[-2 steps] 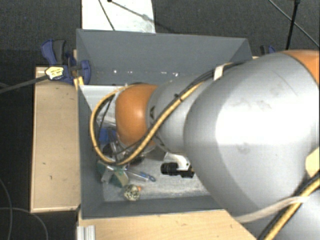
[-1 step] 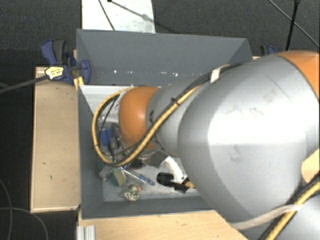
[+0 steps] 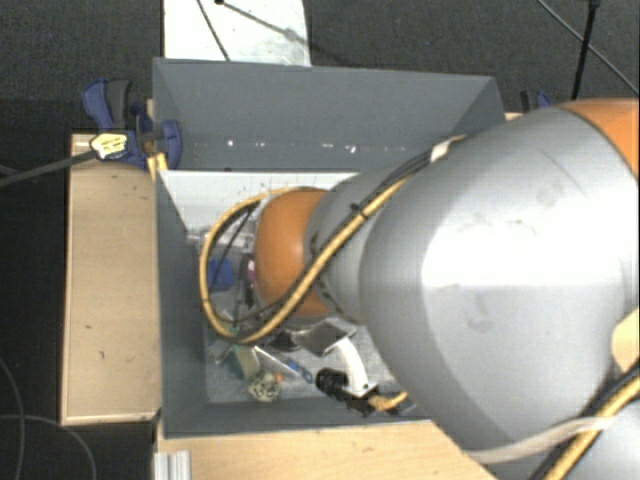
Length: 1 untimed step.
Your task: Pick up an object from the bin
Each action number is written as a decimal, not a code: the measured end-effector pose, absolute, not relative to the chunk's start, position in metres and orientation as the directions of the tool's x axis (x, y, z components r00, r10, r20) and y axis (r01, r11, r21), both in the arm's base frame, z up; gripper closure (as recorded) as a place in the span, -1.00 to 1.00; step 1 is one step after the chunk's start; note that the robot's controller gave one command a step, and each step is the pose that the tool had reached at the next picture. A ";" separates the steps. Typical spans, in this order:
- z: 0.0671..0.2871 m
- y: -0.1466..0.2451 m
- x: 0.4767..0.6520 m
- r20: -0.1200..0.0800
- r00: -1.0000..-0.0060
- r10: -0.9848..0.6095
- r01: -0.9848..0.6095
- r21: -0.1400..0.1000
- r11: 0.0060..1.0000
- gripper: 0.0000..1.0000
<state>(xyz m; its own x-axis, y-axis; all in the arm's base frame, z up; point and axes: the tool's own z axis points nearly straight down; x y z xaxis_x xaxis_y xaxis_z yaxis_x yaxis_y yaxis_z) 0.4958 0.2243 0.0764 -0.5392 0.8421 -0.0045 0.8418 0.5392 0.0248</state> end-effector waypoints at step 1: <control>0.075 0.253 0.514 -0.003 -0.292 0.956 0.956 0.012 0.292 -1.00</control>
Offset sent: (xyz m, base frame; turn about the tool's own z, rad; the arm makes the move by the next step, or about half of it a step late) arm 0.0136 0.0293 -0.0064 0.2770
